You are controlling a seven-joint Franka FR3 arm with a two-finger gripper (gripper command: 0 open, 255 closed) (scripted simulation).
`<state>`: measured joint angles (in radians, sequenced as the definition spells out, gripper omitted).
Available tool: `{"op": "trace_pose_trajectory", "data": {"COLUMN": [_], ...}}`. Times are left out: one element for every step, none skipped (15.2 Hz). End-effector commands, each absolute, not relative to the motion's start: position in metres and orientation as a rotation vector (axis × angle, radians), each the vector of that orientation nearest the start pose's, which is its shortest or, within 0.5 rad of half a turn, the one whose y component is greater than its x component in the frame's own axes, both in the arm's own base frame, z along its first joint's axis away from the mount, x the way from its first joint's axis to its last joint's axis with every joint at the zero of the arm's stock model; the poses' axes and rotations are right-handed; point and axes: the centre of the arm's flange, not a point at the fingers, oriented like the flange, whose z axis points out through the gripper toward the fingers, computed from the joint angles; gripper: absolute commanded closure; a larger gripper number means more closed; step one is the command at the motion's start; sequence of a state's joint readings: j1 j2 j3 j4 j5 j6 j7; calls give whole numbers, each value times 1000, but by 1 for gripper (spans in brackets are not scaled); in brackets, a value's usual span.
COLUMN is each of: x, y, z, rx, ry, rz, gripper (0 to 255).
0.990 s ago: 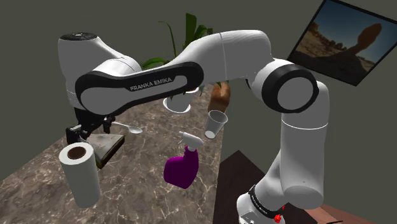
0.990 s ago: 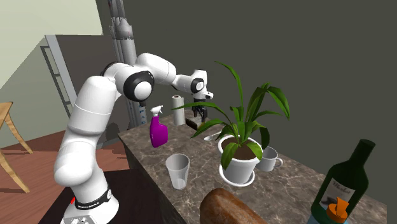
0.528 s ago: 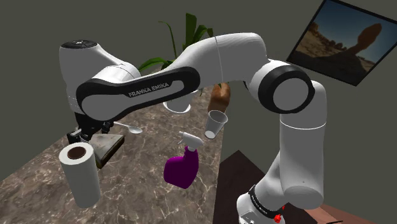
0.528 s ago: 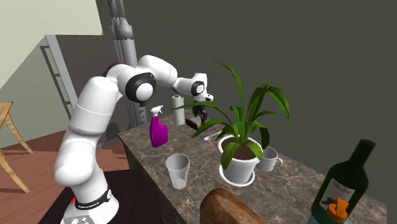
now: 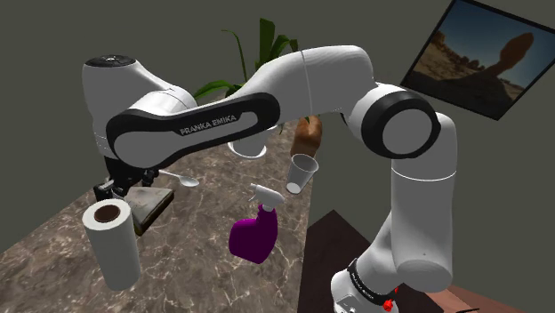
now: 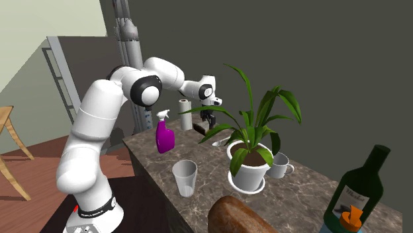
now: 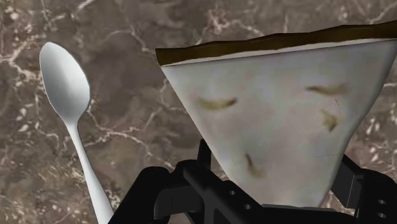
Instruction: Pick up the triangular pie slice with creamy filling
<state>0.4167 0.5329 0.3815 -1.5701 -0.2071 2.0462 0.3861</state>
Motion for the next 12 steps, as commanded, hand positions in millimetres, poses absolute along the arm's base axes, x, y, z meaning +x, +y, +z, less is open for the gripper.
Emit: {"op": "trace_pose_trajectory", "data": {"x": [512,512,512,512,512,512,512,512,512,512,512,512], "y": [457,457,457,457,457,457,457,457,457,457,457,457], "z": [356,361,367,372,377,382,388,393,398,404,409,414], "rx": [-3060,-3061,-3061,-3061,-3061,-3061,-3061,-3061,-3061,-3061,-3061,-3061], "ry": [-720,-720,-720,-720,-720,-720,-720,-720,-720,-720,-720,-720], "rz": [28,28,28,28,28,28,28,28,28,28,28,28], "gripper": [255,255,255,255,255,255,255,255,255,255,255,255]}}
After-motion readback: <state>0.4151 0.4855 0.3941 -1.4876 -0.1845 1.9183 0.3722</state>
